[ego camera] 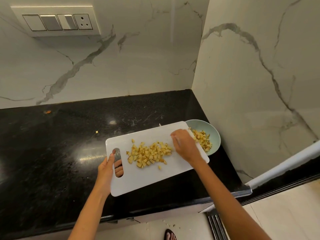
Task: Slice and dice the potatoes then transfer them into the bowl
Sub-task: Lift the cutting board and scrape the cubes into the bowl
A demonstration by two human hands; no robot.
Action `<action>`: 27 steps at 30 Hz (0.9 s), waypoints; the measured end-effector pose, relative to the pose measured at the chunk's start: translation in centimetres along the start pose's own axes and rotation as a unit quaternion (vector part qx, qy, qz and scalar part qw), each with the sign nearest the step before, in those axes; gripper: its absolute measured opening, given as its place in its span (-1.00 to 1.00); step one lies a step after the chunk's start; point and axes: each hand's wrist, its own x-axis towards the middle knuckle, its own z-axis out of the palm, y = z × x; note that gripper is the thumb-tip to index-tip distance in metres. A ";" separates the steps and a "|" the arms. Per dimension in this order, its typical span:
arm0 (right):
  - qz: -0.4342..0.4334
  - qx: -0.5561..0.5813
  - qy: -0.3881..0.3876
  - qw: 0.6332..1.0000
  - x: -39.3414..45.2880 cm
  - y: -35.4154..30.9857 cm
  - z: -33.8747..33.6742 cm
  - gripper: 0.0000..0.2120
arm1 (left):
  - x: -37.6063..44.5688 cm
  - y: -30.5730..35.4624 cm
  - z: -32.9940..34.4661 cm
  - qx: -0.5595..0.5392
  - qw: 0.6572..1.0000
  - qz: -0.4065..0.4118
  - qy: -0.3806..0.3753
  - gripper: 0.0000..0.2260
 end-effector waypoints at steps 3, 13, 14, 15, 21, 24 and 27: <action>-0.048 0.031 -0.049 0.997 -1.5 -2.0 2.0 -0.77 | -0.1 0.0 0.4 0.009 1.000 0.002 0.004 -0.82; 0.063 -0.087 -0.028 0.994 0.3 5.6 -2.3 -0.83 | -0.2 0.2 0.4 0.001 1.000 -0.009 0.002 -0.82; 0.089 -0.087 -0.023 0.992 0.7 6.1 -2.7 -0.81 | -0.3 0.3 0.4 0.001 1.000 -0.008 0.004 -0.83; 0.105 -0.088 -0.016 0.990 1.0 6.1 -2.9 -0.80 | -0.3 0.3 0.4 -0.001 1.000 -0.009 0.004 -0.83; -0.016 -0.069 -0.044 0.997 0.9 1.3 -0.5 -0.77 | -0.3 0.5 0.7 0.013 1.000 -0.011 0.013 -0.83; 0.035 -0.115 -0.038 0.992 0.4 2.1 0.1 -0.77 | -0.5 0.6 0.8 0.015 1.000 -0.010 0.013 -0.83; 0.130 -0.073 0.005 0.989 0.5 2.1 -0.6 -0.79 | -0.6 0.7 0.7 0.018 1.000 -0.010 0.015 -0.83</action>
